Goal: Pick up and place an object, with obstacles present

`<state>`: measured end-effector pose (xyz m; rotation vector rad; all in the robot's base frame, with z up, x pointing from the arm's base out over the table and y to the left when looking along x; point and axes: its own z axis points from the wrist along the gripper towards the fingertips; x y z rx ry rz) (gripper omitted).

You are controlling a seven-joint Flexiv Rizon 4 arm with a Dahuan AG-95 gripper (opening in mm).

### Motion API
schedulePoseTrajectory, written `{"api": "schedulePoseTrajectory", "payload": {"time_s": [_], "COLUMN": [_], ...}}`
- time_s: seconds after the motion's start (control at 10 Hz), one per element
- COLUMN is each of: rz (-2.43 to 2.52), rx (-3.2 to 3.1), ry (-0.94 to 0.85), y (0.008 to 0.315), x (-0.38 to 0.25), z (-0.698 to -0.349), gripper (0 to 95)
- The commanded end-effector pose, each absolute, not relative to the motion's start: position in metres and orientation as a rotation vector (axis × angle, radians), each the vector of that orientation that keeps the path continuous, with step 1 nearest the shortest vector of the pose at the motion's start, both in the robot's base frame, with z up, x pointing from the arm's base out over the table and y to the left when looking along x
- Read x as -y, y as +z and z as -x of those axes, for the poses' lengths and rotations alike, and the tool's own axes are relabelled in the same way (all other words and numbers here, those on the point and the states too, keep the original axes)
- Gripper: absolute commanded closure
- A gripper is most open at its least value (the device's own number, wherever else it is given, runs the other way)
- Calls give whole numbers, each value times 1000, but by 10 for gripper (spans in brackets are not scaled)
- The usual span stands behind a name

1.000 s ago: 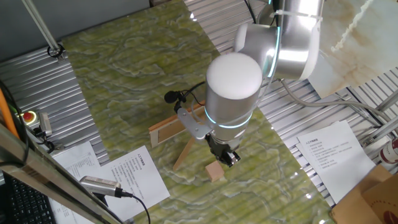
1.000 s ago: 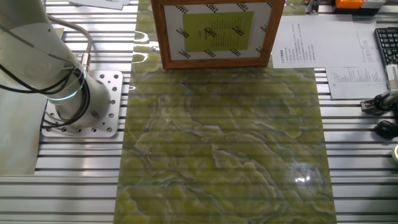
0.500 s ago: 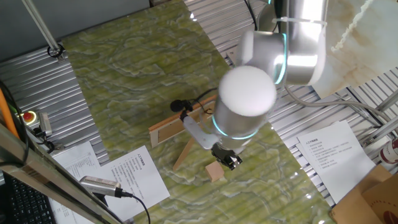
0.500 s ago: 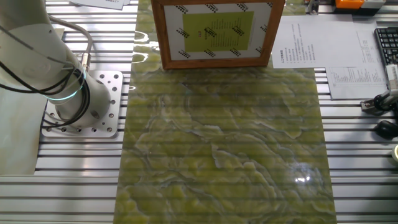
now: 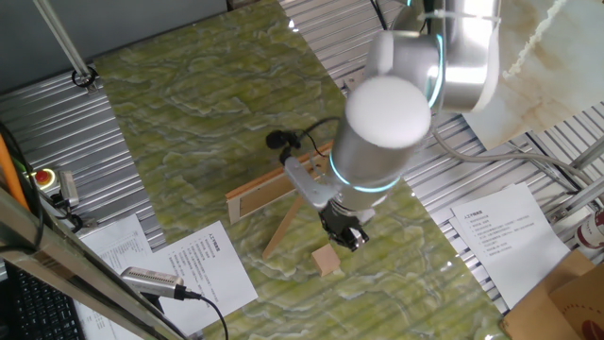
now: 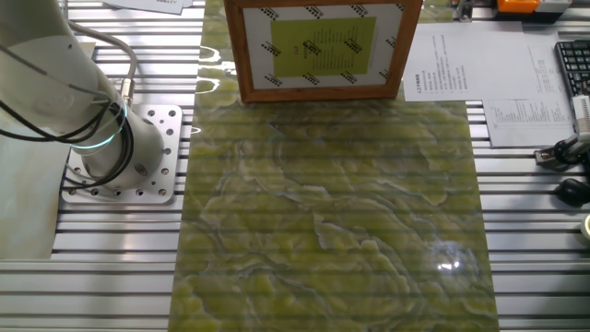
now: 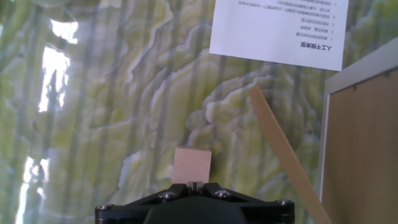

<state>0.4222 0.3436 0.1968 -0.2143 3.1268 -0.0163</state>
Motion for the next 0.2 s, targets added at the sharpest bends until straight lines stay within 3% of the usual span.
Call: {"api": "schedulePoseTrajectory", "payload": {"time_s": [0.1,0.2], "rz": [244,245], "rx": [-3145,-3148], "ry": [-33,-33], "y": [208,210], "x": [-346,-346], "z": [-422,-421], "gripper": [950,950]}}
